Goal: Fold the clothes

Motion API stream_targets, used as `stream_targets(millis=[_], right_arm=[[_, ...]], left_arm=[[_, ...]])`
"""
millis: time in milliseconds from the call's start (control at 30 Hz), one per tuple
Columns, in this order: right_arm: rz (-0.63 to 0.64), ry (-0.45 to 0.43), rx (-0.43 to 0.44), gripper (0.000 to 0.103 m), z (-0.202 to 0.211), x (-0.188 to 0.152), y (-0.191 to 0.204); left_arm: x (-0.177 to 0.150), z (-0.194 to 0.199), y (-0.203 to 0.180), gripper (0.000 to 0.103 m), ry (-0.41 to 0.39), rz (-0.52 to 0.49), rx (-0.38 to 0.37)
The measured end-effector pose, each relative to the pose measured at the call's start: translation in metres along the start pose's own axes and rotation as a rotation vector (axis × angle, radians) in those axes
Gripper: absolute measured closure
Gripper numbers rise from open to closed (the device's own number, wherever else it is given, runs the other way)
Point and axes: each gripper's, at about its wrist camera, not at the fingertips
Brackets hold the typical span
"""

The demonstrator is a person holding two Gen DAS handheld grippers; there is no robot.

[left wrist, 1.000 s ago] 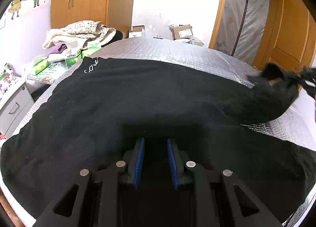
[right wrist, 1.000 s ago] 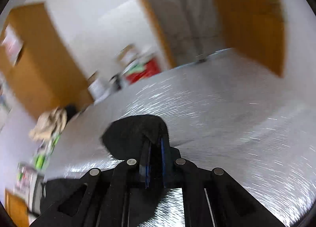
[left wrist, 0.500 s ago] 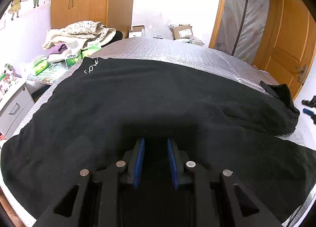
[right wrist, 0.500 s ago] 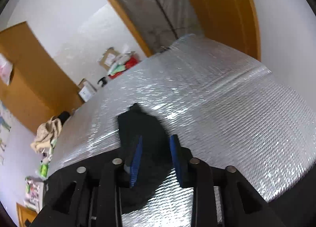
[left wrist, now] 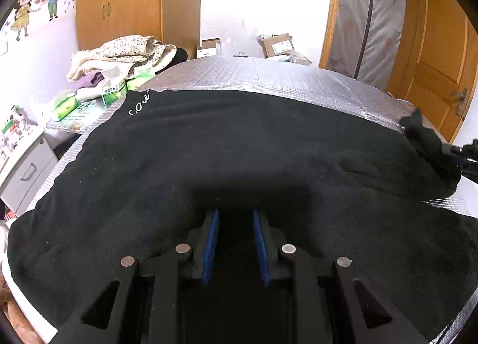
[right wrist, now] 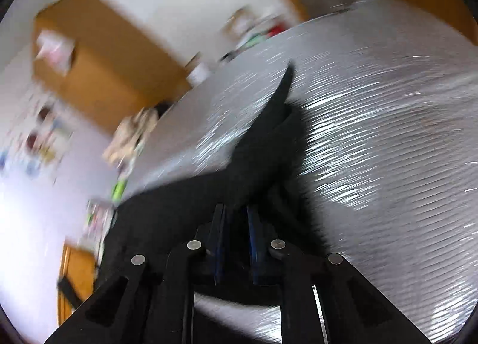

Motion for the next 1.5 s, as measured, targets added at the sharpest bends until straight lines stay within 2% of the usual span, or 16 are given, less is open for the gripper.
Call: stream_targets(millis=[100,167,233,433,600,767,800,833,867,900,1067,1200,1300,1333,1400,1500], right_arm=[[0.123,0.104,0.009,0.083,-0.017,-0.008,0.032],[0.127,0.079,0.007,0.074,-0.011,-0.006,0.033],[0.131,0.054,0.005,0.073,-0.004,-0.004,0.034],[-0.062,-0.085,-0.04,0.07,0.018,0.021,-0.003],[-0.166,-0.081,-0.079,0.07,-0.001,0.048,-0.029],[-0.115,0.007,-0.096,0.068,-0.045,0.073,-0.03],[-0.103,0.016,-0.106,0.068,-0.049,0.075,-0.03],[-0.089,0.017,-0.116,0.074,-0.051,0.076,-0.029],[-0.075,0.017,-0.125,0.09,-0.053,0.076,-0.029],[-0.063,0.011,-0.139,0.095,-0.052,0.076,-0.028],[-0.077,-0.136,-0.219,0.095,-0.004,0.073,-0.034],[-0.145,-0.325,-0.341,0.095,0.063,0.059,-0.047],[-0.249,-0.48,-0.455,0.095,0.118,0.037,-0.061],[-0.293,-0.504,-0.506,0.094,0.132,0.029,-0.067],[-0.355,-0.49,-0.571,0.093,0.144,0.013,-0.08],[-0.406,-0.447,-0.585,0.092,0.145,-0.001,-0.096]], left_arm=[[0.0,0.0,0.001,0.079,-0.001,0.004,-0.006],[-0.001,0.001,0.001,0.079,-0.001,0.004,-0.005],[-0.001,0.001,0.001,0.079,-0.001,0.003,-0.004],[-0.001,0.0,0.002,0.079,-0.002,0.004,-0.008],[0.0,0.0,0.004,0.079,-0.002,0.008,-0.013],[0.0,0.0,0.003,0.079,-0.001,0.007,-0.011],[0.0,0.0,0.003,0.079,-0.001,0.007,-0.012],[0.0,0.0,0.003,0.079,-0.001,0.007,-0.012],[0.0,0.0,0.003,0.079,-0.001,0.008,-0.013],[0.0,0.0,0.003,0.079,-0.001,0.009,-0.014],[0.0,-0.001,0.003,0.079,-0.001,0.007,-0.011],[0.0,-0.001,0.003,0.079,-0.001,0.006,-0.011],[0.0,-0.001,0.003,0.079,-0.001,0.005,-0.009],[0.0,-0.001,0.002,0.079,-0.001,0.003,-0.006],[0.0,-0.001,0.001,0.079,0.0,-0.001,-0.001],[0.0,-0.001,0.002,0.079,0.003,-0.002,0.0]])
Point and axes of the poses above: each gripper's, at about its wrist camera, not at the fingertips, and z roughly against the way its jaws point, y to its left, x to its top, and after that the axes turned 8 degrees about y, right-handed
